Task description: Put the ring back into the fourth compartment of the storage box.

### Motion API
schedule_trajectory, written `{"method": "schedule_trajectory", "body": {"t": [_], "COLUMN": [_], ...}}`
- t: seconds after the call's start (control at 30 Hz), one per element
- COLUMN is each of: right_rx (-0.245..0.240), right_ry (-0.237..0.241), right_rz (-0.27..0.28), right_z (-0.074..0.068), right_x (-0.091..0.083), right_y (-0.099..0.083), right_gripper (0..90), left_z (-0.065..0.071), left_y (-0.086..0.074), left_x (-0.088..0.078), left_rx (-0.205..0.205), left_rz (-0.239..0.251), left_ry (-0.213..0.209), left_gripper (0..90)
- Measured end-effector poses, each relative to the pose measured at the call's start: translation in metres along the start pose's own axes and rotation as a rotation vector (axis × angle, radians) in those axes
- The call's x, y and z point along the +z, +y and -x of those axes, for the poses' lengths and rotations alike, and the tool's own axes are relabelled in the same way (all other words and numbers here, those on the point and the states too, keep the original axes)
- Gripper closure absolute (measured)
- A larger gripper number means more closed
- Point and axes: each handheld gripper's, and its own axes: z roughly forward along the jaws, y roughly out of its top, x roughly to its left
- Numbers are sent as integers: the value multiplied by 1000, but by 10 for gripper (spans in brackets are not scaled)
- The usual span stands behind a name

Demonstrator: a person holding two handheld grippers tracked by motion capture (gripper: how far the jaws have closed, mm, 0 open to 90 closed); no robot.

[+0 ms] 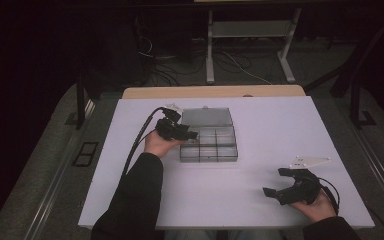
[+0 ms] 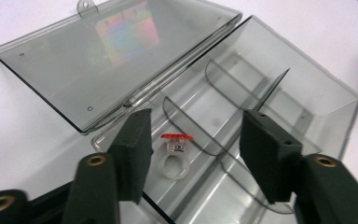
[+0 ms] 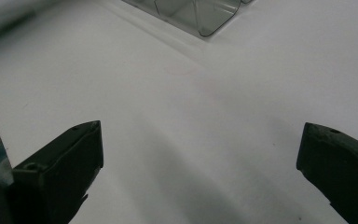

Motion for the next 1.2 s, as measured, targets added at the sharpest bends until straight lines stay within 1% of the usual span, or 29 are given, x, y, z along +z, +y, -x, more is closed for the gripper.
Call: {"method": "schedule_trajectory", "body": {"t": [0.03,0.07,0.13,0.23,0.37,0.43,0.53,0.57,0.6,0.67,0.7,0.87,0.93,1.13,1.2], "right_rx": [-2,-2,-5,-5,-3,-3,-6,-6,-6,-5,-4,-8,-8,-4,-4], "right_ry": [1,0,-1,-5,-5,-4,-4,-4,-4,-4,-4,-4,-4,-4,-3], "right_rz": [0,1,2,2,3,4,3,3,3,3,4,2,2,1,1], "right_z": [0,0,0,-1,-1,-1,-1,-1,-1,-1,-2,-2,-2,-2,-2], "right_x": [0,0,0,1,1,0,0,0,0,0,0,1,1,1,1], "right_y": [0,0,0,1,1,1,1,1,1,1,1,1,1,1,1], "right_gripper": [0,0,0,0,0,0,0,0,0,0,0,0,0,0,0], "left_z": [1,2,5,8,14,16,20,21,23,27,28,34,35,37,38], "left_y": [0,0,1,1,-1,-3,-5,-6,-8,-11,-12,-20,-24,-36,-42], "left_x": [-2,-5,-10,-16,-26,-31,-39,-41,-44,-48,-51,-60,-64,-74,-79], "left_rx": [-1,0,-8,-14,7,6,-10,1,4,4,4,12,17,12,8], "left_rz": [5,20,36,47,42,54,71,68,72,90,97,105,107,129,134], "left_ry": [-6,-8,-13,-27,-17,-9,-1,8,20,25,21,28,29,35,30], "left_gripper": [385,360,312,242,136,103,12,0,0,0,0,0,0,0,0]}}
